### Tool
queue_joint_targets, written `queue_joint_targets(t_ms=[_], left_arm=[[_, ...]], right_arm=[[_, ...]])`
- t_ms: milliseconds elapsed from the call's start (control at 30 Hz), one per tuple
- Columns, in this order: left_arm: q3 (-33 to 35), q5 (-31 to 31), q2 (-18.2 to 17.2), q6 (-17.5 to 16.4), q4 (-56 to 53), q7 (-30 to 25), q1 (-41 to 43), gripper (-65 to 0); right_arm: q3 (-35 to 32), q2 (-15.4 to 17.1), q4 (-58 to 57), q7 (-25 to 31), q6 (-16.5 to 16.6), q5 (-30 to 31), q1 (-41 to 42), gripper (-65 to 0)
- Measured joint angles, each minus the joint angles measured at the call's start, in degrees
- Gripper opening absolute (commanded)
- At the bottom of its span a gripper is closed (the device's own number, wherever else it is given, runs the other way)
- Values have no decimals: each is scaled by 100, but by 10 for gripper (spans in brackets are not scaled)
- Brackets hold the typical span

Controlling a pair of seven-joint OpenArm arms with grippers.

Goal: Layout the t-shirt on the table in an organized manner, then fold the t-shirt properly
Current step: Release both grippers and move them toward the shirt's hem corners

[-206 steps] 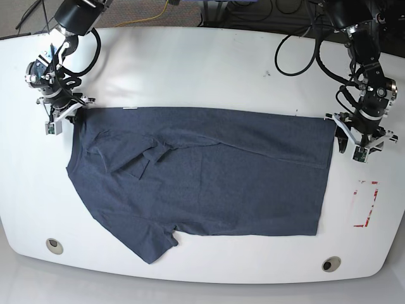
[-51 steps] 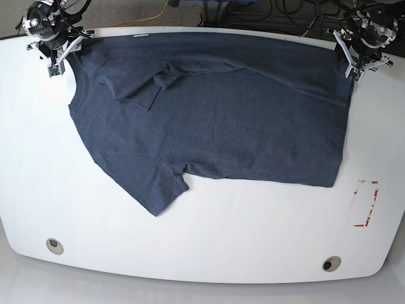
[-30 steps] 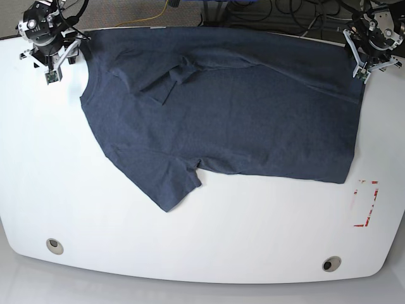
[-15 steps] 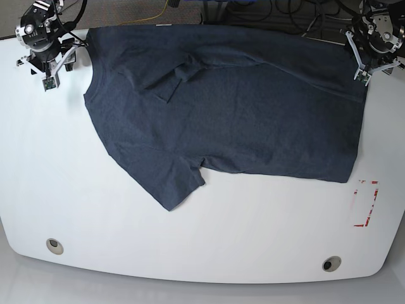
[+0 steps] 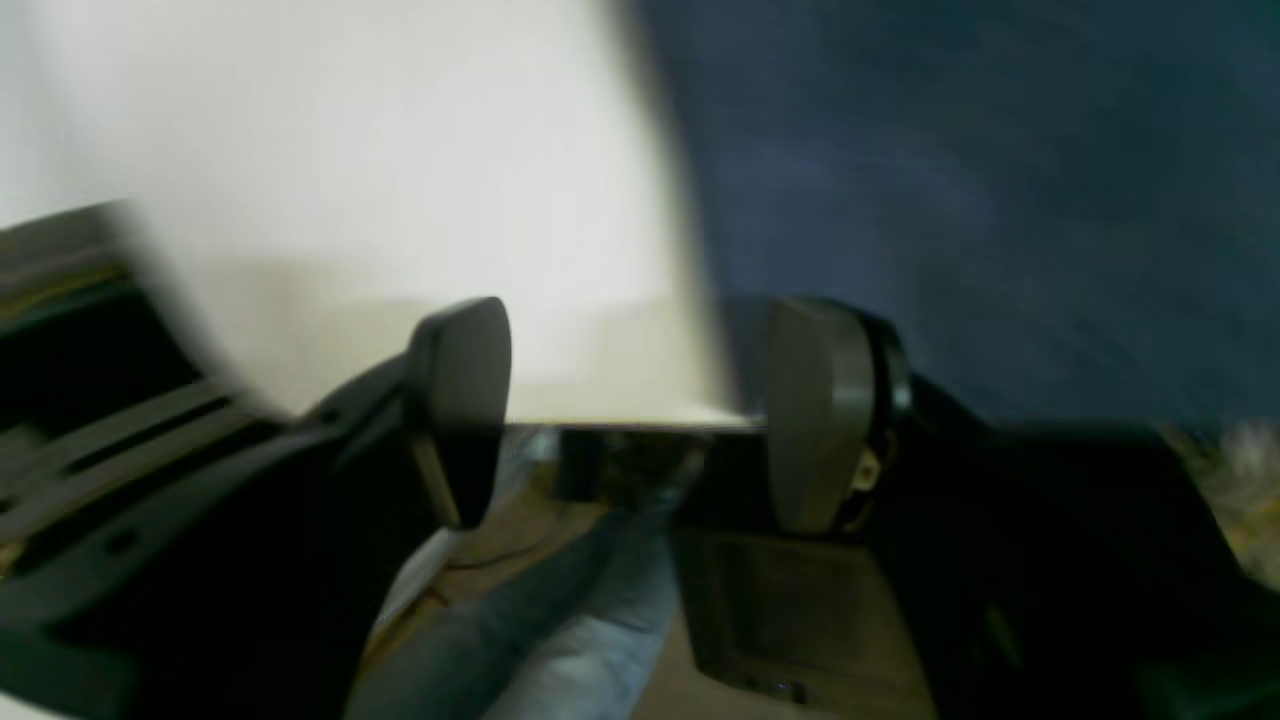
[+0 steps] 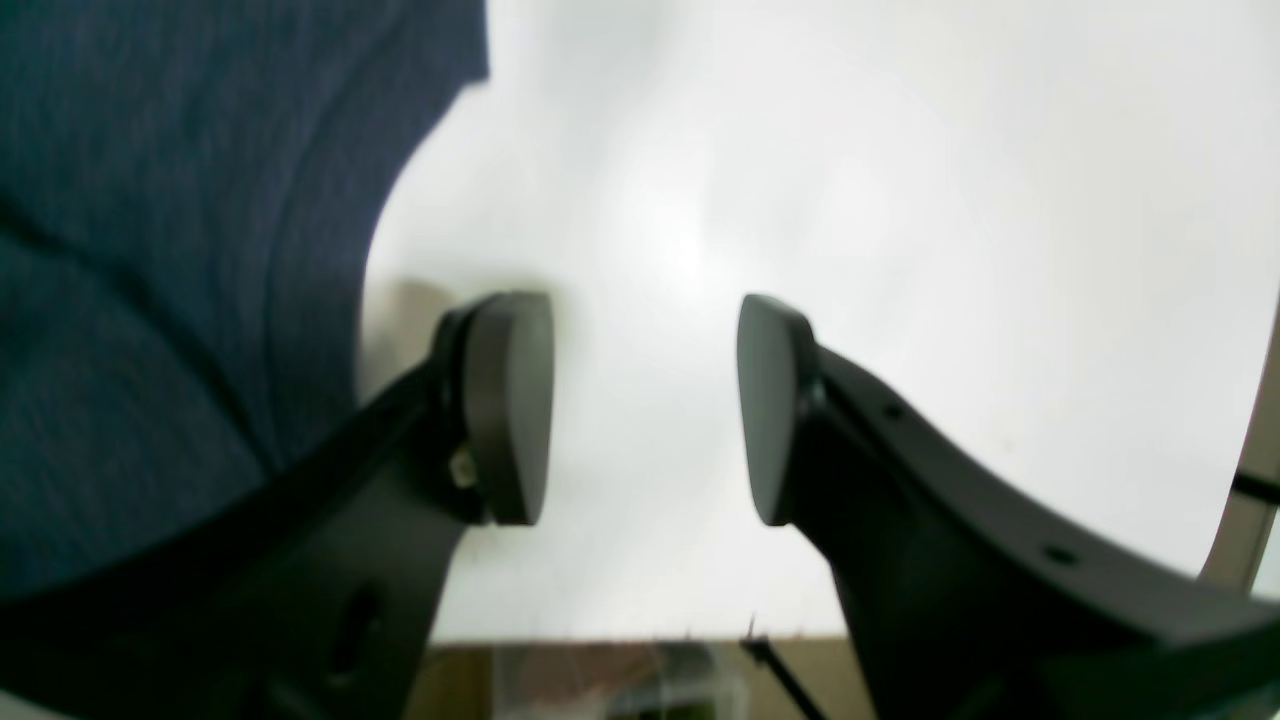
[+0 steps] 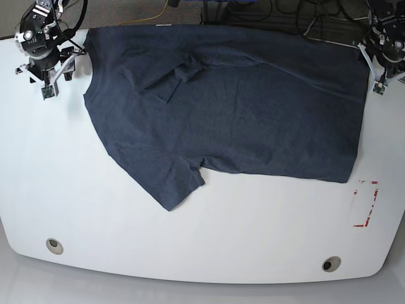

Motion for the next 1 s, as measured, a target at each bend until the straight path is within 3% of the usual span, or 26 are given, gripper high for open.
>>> queue_joint_targets(t_ms=[300, 667, 900, 1000], left_arm=[[-234, -72, 28, -42, 160, -26, -885, -275], [-81, -20, 164, -17, -79, -81, -2299, -276], [527, -50, 168, -17, -640, -839, -2723, -276], [804, -15, 188, 238, -903, -1150, -2793, -276]], right_arm=[[-52, 232, -55, -2, 17, -2, 678, -360], [-1143, 442, -706, 35, -4, 4, 2002, -363], [-1633, 437, -1211, -4, -17, -28, 2693, -363], [-1757, 422, -1510, 13, -15, -2, 3005, -363]])
